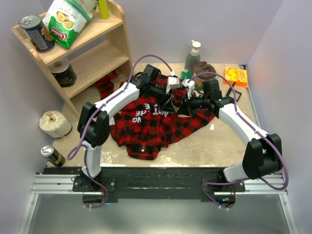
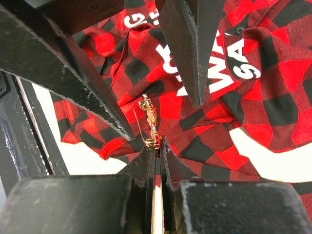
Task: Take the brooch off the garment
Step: Adjust the brooch.
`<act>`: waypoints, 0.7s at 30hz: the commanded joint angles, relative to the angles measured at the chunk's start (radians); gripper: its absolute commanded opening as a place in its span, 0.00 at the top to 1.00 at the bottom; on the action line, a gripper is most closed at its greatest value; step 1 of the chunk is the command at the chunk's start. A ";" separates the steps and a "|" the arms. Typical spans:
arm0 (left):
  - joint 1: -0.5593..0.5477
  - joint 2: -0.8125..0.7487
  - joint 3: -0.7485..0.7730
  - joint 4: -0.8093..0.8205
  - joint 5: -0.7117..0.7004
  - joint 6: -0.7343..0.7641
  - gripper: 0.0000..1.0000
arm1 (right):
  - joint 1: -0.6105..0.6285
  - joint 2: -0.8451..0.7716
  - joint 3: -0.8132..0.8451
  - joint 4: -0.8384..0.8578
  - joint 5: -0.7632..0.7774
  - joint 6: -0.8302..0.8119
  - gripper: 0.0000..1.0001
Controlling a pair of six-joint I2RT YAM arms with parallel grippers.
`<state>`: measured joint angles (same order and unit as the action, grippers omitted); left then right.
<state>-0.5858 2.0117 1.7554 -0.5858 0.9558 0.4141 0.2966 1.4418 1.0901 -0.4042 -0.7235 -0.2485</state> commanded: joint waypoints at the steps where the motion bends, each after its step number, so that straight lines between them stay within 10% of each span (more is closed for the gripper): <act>1: -0.005 0.022 0.065 -0.042 0.004 0.029 0.41 | 0.006 -0.008 0.042 0.001 0.001 -0.017 1.00; 21: -0.005 0.058 0.145 -0.127 0.008 0.071 0.44 | 0.006 -0.011 0.040 0.002 -0.001 -0.020 1.00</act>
<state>-0.5858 2.0506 1.8481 -0.6834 0.9539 0.4576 0.2966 1.4418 1.0901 -0.4046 -0.7238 -0.2523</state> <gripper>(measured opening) 0.574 0.028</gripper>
